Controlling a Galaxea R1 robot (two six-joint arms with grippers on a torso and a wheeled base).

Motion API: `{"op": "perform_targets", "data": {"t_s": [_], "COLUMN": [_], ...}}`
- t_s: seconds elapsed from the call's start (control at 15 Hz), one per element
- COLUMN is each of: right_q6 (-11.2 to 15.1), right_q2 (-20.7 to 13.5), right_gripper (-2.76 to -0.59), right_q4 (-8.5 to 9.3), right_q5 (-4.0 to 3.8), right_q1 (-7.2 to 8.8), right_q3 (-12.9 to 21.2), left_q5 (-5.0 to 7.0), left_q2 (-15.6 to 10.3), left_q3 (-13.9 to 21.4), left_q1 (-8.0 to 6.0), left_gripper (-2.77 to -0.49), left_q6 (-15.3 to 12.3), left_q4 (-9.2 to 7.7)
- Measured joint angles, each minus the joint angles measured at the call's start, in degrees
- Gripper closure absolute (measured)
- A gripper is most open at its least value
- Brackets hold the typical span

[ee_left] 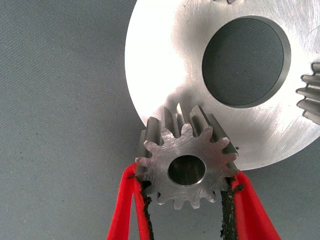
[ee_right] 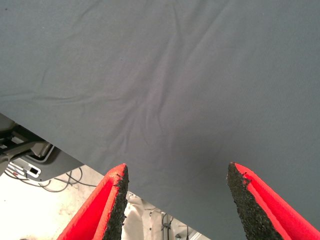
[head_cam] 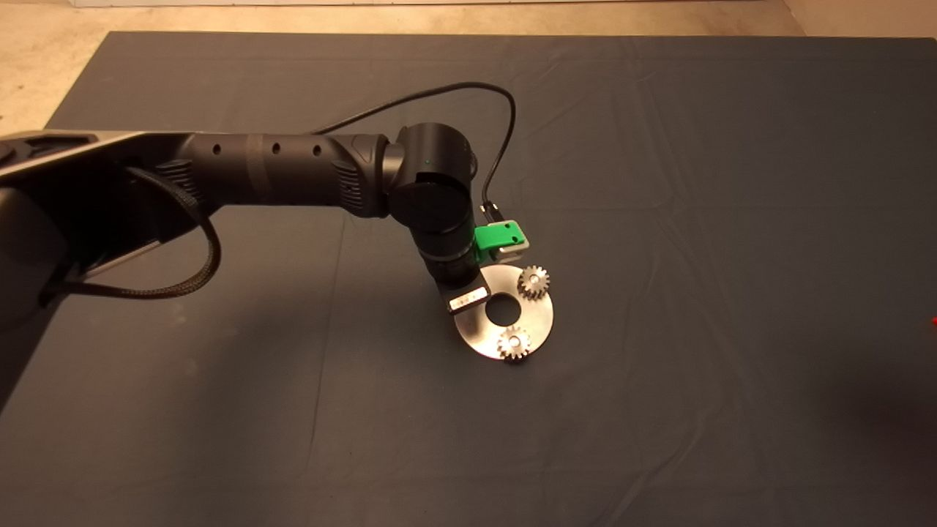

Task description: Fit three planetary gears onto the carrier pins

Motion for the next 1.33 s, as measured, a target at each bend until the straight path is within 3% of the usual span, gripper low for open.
{"op": "perform_targets", "data": {"t_s": [1.33], "right_q6": [0.0], "right_q2": [-0.06], "right_gripper": [-1.44], "right_q4": [0.0], "right_q5": [0.0], "right_q1": [0.0], "right_q3": [0.0], "left_q5": [-0.64], "left_q2": [-0.05], "left_q3": [-0.02], "left_q1": [0.0], "left_gripper": [-0.51], "left_q6": [-1.13], "left_q4": [0.0]}}
